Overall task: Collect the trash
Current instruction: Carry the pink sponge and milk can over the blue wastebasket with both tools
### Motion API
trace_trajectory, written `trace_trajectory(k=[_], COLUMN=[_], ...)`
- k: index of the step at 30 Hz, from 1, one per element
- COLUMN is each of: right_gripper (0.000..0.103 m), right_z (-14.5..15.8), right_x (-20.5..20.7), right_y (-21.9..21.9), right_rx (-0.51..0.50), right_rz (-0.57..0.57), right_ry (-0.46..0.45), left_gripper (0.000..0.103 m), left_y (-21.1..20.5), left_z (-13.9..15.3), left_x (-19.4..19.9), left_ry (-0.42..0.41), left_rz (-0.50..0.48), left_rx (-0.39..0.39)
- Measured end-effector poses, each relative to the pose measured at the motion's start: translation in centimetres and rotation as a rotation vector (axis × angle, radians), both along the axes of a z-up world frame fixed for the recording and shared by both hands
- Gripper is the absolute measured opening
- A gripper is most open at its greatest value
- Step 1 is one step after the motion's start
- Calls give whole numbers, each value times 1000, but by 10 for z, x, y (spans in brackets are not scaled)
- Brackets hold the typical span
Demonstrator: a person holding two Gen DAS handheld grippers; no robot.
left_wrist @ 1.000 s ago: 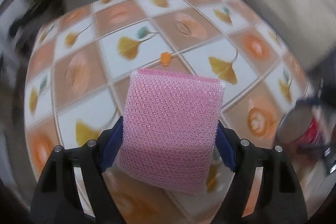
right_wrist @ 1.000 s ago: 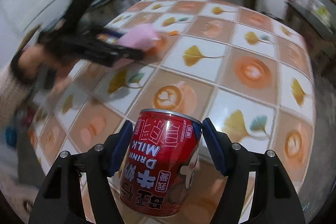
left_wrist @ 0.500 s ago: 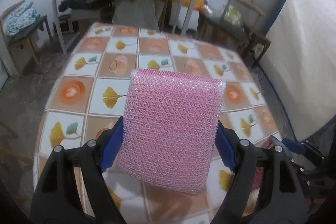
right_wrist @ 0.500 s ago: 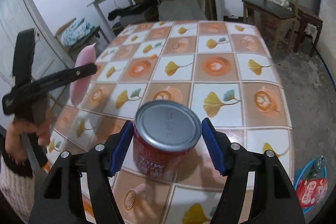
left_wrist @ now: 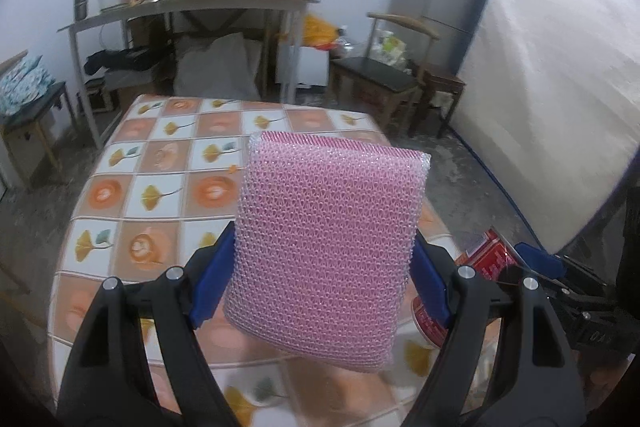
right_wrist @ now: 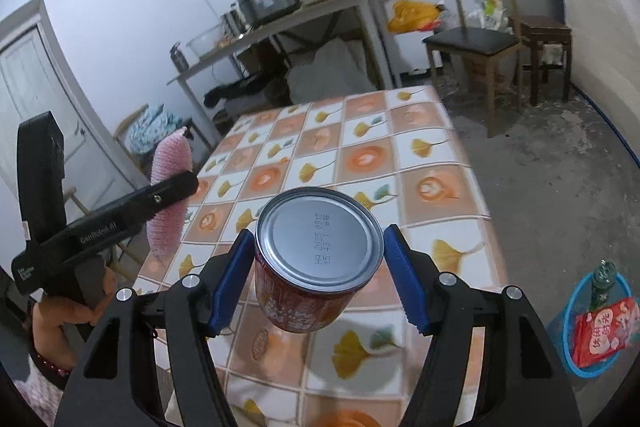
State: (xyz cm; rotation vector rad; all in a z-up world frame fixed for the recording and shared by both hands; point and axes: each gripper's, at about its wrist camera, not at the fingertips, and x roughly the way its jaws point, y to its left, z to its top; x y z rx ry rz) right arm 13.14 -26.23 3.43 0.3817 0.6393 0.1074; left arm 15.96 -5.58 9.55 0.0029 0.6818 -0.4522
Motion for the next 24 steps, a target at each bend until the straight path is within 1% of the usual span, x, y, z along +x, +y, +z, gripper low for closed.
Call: trace_trajectory(k=[7, 10, 14, 16, 20, 22, 24], right_gripper=[65, 65, 64, 64, 64, 64, 64], right_z=[5, 8, 7, 4, -9, -21, -34], right_x=[-52, -73, -106, -121, -152, -165, -175], right_y=[-49, -74, -114, -134, -180, -204, -225], right_rx=[9, -12, -56, -65, -71, -63, -54], right_rz=[-117, -193, -314, -373, -508, -567, -617], right_ry=[-40, -48, -41, -30, 7, 34, 63], left_gripper=[75, 75, 75, 75, 75, 75, 76], left_y=[-61, -98, -150, -181, -247, -273, -303], left_z=[6, 8, 4, -2, -21, -32, -48], left_x=[-28, -38, -49, -54, -62, -64, -65], left_ry=[-38, -55, -57, -44, 15, 42, 88], left_rz=[-121, -196, -298, -360, -475, -517, -554], left_rx=[8, 6, 7, 12, 25, 34, 47])
